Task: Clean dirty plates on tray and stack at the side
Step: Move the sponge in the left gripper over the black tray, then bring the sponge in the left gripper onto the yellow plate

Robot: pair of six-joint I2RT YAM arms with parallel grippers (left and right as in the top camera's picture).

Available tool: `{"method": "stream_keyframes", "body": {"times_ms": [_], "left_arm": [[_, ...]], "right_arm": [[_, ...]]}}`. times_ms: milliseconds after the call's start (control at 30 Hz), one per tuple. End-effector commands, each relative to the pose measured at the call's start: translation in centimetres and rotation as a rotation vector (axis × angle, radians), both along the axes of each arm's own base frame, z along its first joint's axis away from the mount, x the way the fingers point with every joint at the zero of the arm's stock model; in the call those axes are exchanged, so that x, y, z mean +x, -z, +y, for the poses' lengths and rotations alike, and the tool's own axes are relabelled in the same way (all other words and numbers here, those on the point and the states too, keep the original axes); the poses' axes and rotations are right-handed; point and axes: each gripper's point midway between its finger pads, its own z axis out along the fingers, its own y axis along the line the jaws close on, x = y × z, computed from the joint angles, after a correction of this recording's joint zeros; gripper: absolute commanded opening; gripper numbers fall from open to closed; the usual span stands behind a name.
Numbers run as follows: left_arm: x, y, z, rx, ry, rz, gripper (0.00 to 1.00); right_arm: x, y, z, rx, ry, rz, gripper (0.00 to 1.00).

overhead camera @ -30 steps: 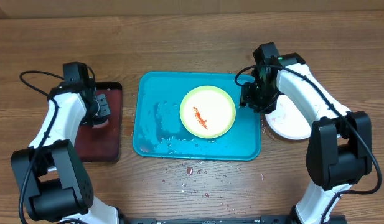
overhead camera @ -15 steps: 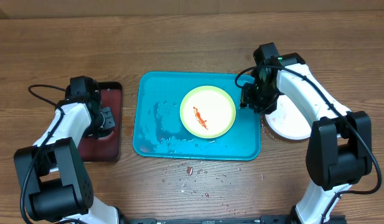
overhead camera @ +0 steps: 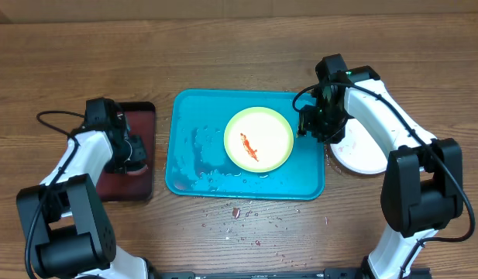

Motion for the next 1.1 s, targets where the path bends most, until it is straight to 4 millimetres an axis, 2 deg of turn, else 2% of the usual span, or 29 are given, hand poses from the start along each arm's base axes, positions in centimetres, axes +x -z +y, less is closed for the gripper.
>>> {"method": "stream_keyframes", "body": {"times_ms": [0, 67, 233, 333, 400, 633, 733, 833, 933, 967, 1067], "left_arm": [[3.9, -4.4, -1.0, -0.068, 0.041, -0.090, 0.04], [5.4, -7.5, -0.7, -0.054, 0.063, -0.123, 0.04], [8.2, -15.5, -0.1, -0.016, 0.115, -0.222, 0.04], [8.9, -18.5, -0.8, -0.019, 0.153, -0.262, 0.04], [9.0, -19.5, -2.5, -0.056, 0.223, -0.282, 0.04], [8.5, -19.0, -9.6, -0.226, 0.415, -0.273, 0.04], [7.9, -18.1, -12.2, -0.240, 0.476, -0.248, 0.04], [7.2, -16.9, -14.7, -0.248, 0.531, -0.221, 0.04], [7.0, -15.5, -16.3, -0.262, 0.536, -0.210, 0.04], [7.0, -15.0, -16.5, -0.262, 0.523, -0.207, 0.05], [7.0, -13.4, -16.8, -0.256, 0.469, -0.192, 0.04]], "right_arm": [[1.2, -1.3, 0.4, 0.019, -0.012, -0.065, 0.67], [1.6, -1.2, 0.5, 0.023, -0.012, -0.084, 0.72], [2.1, -0.7, 0.8, 0.031, -0.015, -0.113, 0.74], [2.0, 0.3, 1.1, 0.036, -0.027, -0.121, 0.72], [1.8, 1.0, 1.7, 0.060, -0.086, -0.131, 0.69], [1.0, 4.0, 4.5, 0.122, -0.293, -0.148, 0.60], [0.6, 5.0, 6.1, 0.125, -0.341, -0.146, 0.47], [-0.1, 4.8, 7.9, 0.138, -0.350, -0.133, 0.30], [-0.2, 3.7, 9.2, 0.138, -0.266, -0.098, 0.07], [-0.1, 3.4, 9.6, 0.139, -0.220, -0.091, 0.04], [0.3, 3.2, 10.1, 0.142, -0.032, -0.049, 0.04]]}}
